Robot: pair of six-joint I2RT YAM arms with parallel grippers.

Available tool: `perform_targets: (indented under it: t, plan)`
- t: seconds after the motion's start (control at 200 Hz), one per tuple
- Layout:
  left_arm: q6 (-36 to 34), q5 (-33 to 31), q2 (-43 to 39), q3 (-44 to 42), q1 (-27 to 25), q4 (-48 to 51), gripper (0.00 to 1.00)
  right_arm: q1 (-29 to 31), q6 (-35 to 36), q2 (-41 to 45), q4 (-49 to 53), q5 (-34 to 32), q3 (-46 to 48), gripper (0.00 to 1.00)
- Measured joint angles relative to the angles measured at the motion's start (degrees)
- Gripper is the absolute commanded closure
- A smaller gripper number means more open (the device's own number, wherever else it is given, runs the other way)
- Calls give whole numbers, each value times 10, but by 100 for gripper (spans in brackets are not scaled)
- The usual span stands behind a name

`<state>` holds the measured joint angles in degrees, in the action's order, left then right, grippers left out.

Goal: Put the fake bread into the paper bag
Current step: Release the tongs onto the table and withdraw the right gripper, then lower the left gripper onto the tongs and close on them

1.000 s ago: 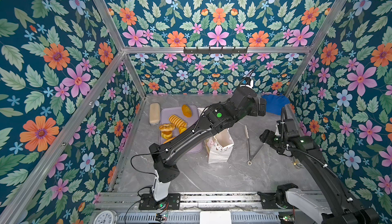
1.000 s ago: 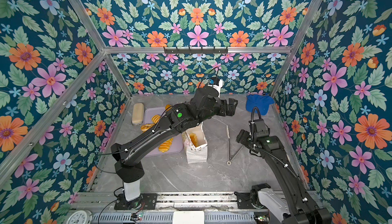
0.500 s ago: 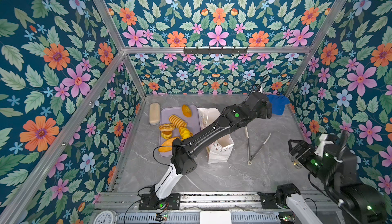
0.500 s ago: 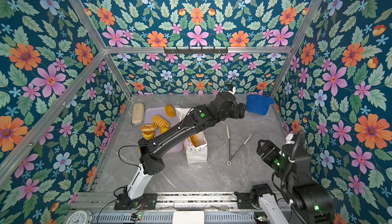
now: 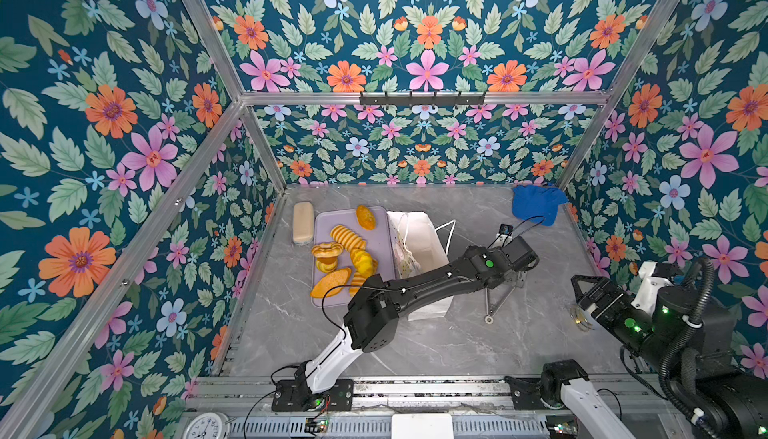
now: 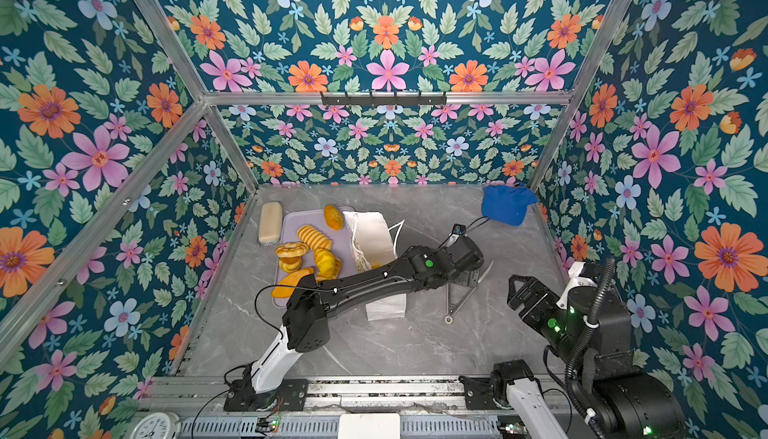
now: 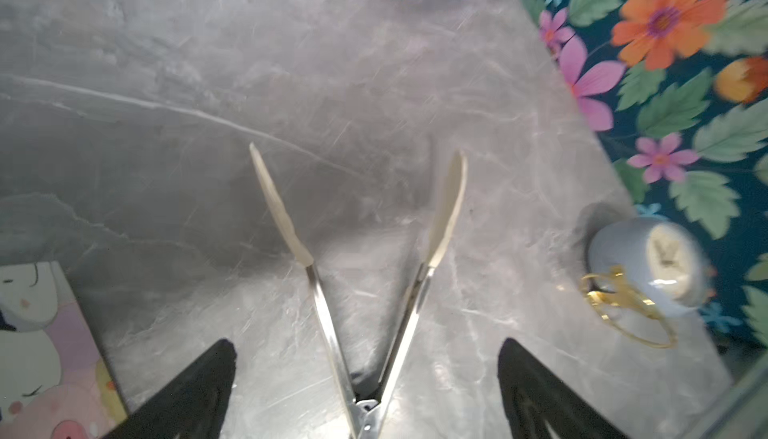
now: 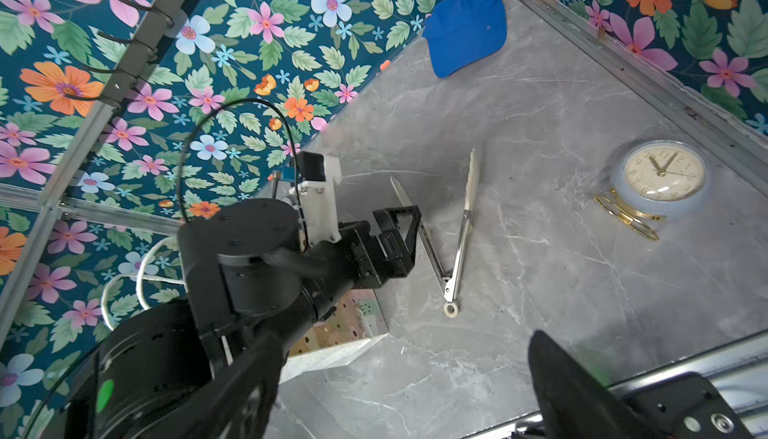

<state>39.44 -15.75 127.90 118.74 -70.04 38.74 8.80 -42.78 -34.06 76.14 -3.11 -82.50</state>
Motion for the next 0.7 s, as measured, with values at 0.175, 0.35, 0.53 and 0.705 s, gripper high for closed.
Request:
perform_targets:
  t: [0.175,0.35,0.53,0.705]
  plan:
    - [10,15,-4,-70,-13,-37,1,0,10,-1,0,0,16,4]
    - [10,42,1,-93,-22,-92,1,0,14,-2,-2,0,18,4]
    - [10,54,15,-109,-23,-113,1,0,15,-2,-2,0,23,4]
    - [12,53,37,-113,-22,-117,1,0,14,-3,-5,2,24,3]
